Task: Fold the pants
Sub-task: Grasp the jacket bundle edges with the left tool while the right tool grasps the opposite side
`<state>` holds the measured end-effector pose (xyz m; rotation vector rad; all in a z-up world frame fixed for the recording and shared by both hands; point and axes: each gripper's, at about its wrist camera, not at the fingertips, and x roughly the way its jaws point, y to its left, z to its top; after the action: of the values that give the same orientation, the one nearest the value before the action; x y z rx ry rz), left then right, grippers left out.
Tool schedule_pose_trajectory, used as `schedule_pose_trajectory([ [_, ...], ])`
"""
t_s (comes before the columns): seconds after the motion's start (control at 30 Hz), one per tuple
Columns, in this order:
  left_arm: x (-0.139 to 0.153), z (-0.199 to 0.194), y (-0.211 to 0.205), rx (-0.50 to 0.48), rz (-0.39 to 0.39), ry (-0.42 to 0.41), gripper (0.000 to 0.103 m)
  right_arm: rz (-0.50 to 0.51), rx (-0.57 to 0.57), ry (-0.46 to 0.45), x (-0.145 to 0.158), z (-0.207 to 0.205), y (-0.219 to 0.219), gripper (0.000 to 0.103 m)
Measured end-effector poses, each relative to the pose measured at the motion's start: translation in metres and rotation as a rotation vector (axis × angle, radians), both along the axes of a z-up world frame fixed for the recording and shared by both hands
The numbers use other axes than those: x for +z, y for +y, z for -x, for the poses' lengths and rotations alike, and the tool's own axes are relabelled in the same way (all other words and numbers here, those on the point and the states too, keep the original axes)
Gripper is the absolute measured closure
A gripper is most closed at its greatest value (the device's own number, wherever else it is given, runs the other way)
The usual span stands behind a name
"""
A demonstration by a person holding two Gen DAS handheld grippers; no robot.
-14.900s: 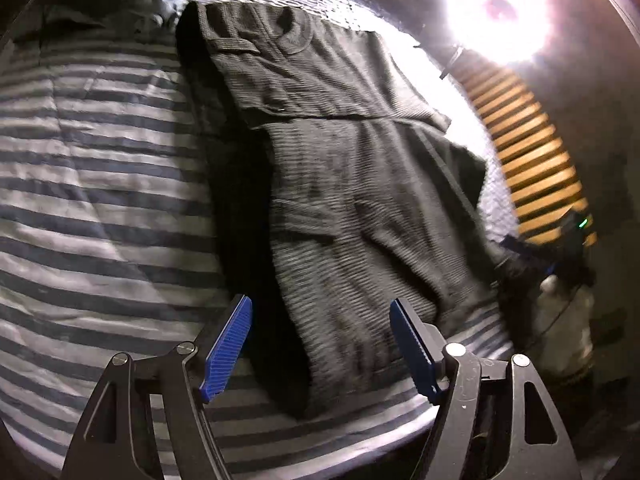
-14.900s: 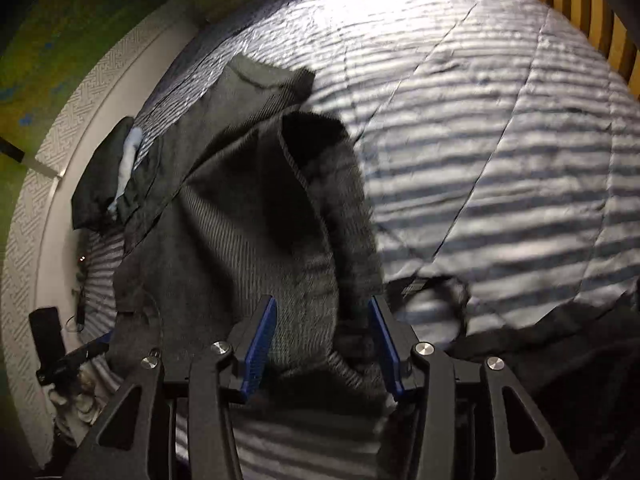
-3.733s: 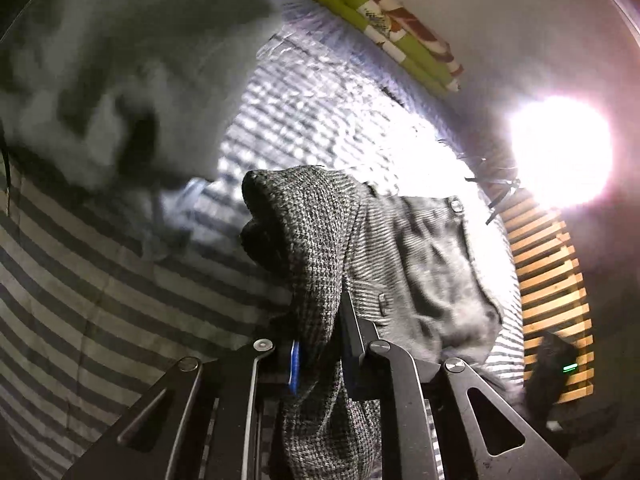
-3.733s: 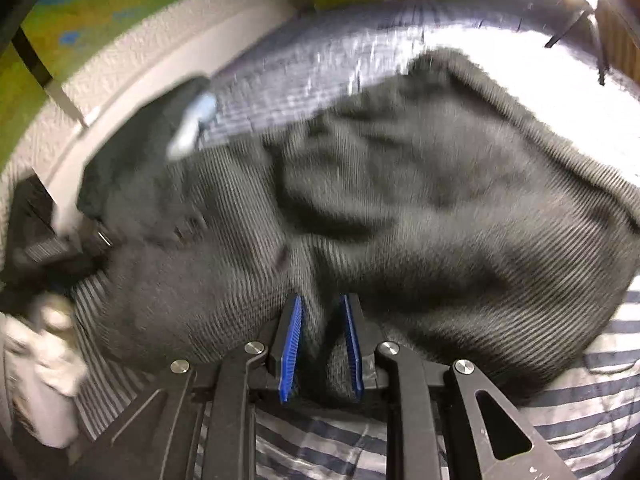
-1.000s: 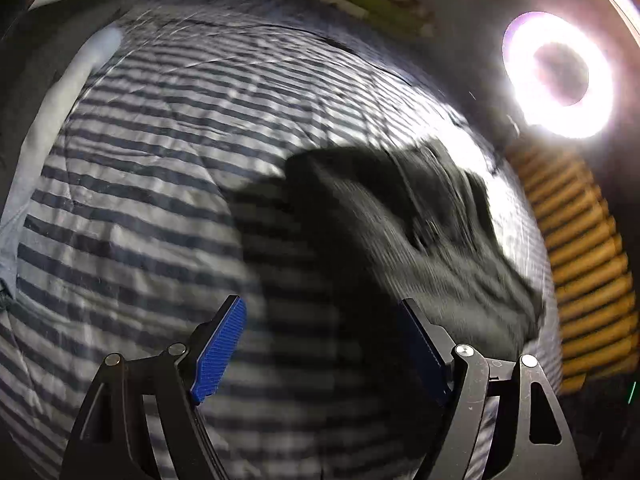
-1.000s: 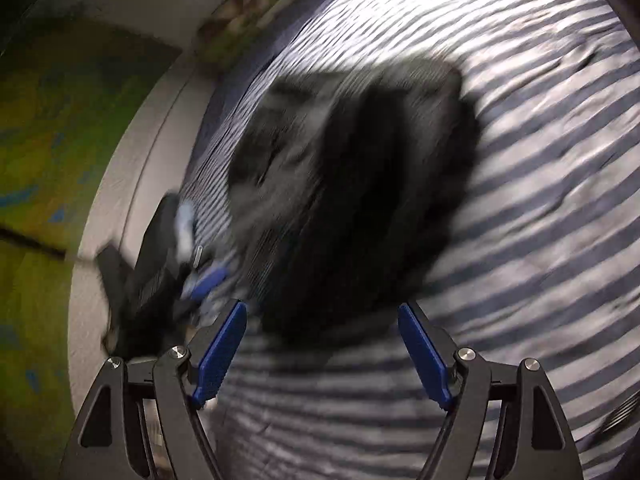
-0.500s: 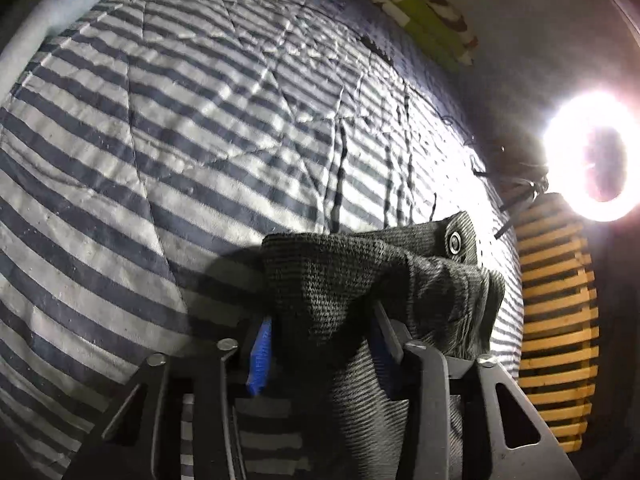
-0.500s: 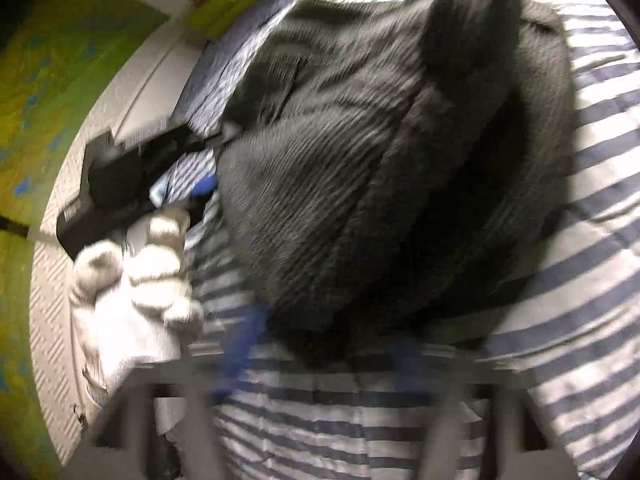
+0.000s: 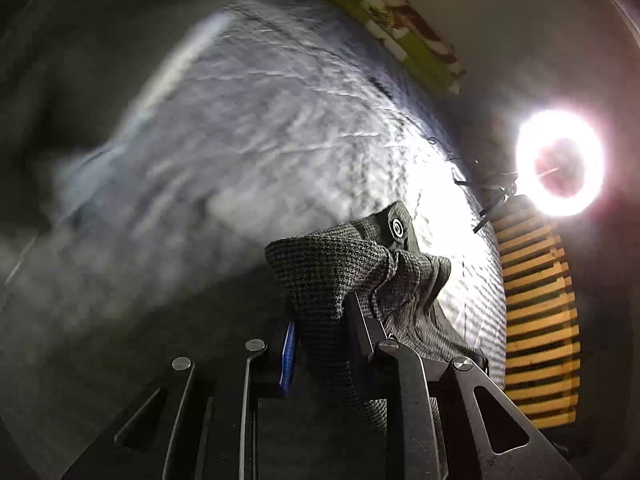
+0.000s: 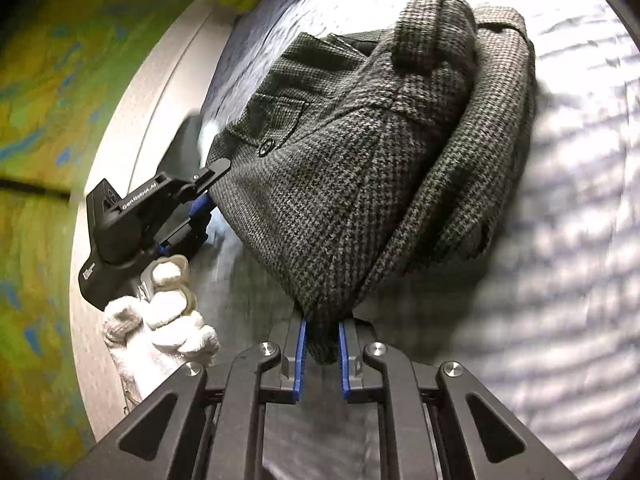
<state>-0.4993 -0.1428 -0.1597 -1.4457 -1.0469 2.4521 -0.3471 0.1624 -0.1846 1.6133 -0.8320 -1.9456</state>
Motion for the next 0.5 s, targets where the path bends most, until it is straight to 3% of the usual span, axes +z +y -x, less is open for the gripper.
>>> schedule_pose_trajectory([
  [0.27,-0.008,-0.136,-0.072,0.046,0.03,-0.038,0.08,0.001,0.192,-0.059,-0.017,-0.112,-0.079,0.092],
  [0.37,-0.021,-0.156,-0.079,0.027,0.06,-0.06,0.077,-0.081,0.209,-0.033,-0.026,-0.134,-0.097,0.091],
  [0.43,-0.021,-0.17,-0.082,0.022,0.118,-0.056,0.071,-0.107,0.221,-0.015,-0.028,-0.137,-0.1,0.084],
  [0.5,-0.01,-0.173,-0.09,0.061,0.187,-0.027,0.062,-0.101,0.243,-0.033,-0.023,-0.145,-0.096,0.083],
])
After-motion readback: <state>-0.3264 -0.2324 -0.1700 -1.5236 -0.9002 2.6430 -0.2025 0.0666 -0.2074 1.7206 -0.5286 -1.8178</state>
